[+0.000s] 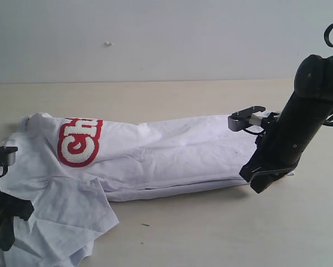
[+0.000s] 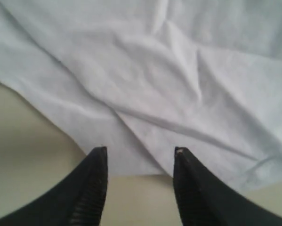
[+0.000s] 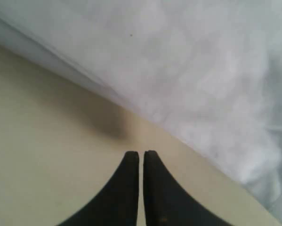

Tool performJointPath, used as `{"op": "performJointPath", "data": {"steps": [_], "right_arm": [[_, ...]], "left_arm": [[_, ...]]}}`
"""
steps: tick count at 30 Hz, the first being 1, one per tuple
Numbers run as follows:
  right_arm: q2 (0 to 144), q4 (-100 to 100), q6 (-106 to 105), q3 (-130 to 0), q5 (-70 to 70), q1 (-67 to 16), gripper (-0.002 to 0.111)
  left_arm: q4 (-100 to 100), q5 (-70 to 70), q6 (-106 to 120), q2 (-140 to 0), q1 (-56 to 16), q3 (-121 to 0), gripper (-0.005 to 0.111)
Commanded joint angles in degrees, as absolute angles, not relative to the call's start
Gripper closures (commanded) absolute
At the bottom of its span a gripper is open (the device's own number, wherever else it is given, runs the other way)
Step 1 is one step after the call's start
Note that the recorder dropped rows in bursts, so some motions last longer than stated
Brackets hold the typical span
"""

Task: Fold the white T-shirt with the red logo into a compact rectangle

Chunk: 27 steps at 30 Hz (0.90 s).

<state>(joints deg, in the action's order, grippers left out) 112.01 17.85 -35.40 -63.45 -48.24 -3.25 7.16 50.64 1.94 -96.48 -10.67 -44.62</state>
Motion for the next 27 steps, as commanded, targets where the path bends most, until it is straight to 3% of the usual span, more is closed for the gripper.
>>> {"op": "performJointPath", "data": {"steps": [1, 4, 11, 25, 27], "right_arm": [[111.3, 18.5, -36.3, -63.2, -49.0, -3.3, 0.103], [111.3, 18.5, -36.3, -63.2, -49.4, -3.3, 0.103], [111.3, 18.5, -36.3, -63.2, -49.7, -3.3, 0.103], [111.3, 18.9, -36.3, -63.2, -49.7, -3.3, 0.103], [111.3, 18.9, -36.3, -63.2, -49.7, -3.3, 0.103]], "left_arm": [[14.3, 48.8, 7.4, -95.8, -10.6, -42.7, 0.062], [18.8, 47.8, 10.3, -95.8, -10.6, -42.5, 0.061], [15.3, 50.2, 8.7, -95.8, -10.6, -42.5, 0.042], [18.3, 43.4, 7.1, -99.5, -10.6, -39.4, 0.047], [20.0, 43.3, 8.0, -99.7, -10.6, -39.4, 0.053]]}}
